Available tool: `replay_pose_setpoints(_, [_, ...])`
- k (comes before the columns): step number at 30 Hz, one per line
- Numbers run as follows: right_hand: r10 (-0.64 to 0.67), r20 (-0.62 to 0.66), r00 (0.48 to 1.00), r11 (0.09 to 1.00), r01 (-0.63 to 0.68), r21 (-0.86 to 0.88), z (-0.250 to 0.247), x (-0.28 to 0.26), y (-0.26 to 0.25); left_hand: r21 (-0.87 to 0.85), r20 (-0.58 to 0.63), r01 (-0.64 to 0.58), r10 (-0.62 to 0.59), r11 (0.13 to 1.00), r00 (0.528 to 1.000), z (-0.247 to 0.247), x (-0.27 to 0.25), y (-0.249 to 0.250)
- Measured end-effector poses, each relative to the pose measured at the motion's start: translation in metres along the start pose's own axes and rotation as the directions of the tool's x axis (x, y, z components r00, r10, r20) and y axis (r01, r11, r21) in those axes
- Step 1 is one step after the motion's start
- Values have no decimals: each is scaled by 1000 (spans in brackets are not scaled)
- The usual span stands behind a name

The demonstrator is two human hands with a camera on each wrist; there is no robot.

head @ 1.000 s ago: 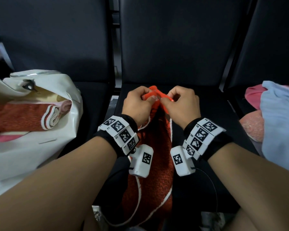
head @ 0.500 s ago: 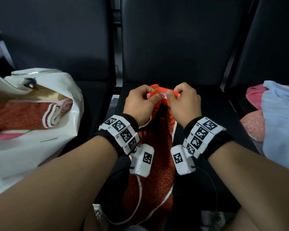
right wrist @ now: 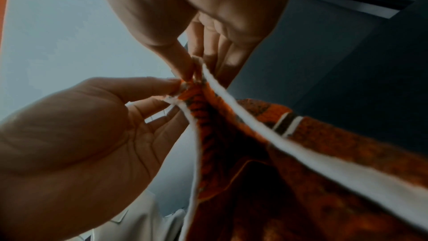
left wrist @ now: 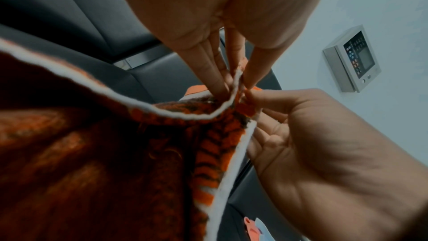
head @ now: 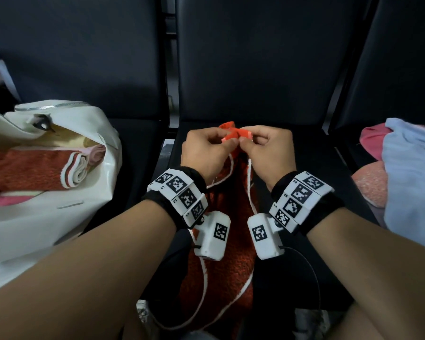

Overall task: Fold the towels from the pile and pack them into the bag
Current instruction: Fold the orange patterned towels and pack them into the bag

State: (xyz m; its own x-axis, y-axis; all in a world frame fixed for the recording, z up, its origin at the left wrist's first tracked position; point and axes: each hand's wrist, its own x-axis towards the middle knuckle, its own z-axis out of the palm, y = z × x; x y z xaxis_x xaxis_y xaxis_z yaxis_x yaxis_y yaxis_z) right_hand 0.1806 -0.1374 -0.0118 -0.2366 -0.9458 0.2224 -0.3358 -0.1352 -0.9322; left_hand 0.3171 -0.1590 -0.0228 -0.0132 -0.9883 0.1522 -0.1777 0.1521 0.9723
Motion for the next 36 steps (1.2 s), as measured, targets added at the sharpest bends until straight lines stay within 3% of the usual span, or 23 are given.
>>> replay_pose_setpoints(16, [-50, 7, 999, 999, 50, 19, 4, -4, -1, -127, -15, 65, -67, 990, 998, -2, 0, 0])
replay_pose_setpoints(23, [-90, 36, 995, 993, 93, -76, 4, -5, 3, -223, 9, 115, -116, 968, 993, -2, -1, 3])
replay_pose_setpoints(26, [-103, -2, 995, 991, 103, -87, 4, -2, 4, -208, 61, 107, -96, 972, 994, -2, -2, 3])
replay_pose_setpoints(32, [-120, 6, 993, 991, 120, -52, 3, -6, -4, -177, 50, 80, -72, 981, 996, -1, -4, 6])
replay_pose_setpoints(36, [-140, 152, 978, 988, 149, -46, 3, -6, -4, -152, 31, 42, -38, 987, 999, -3, -5, 5])
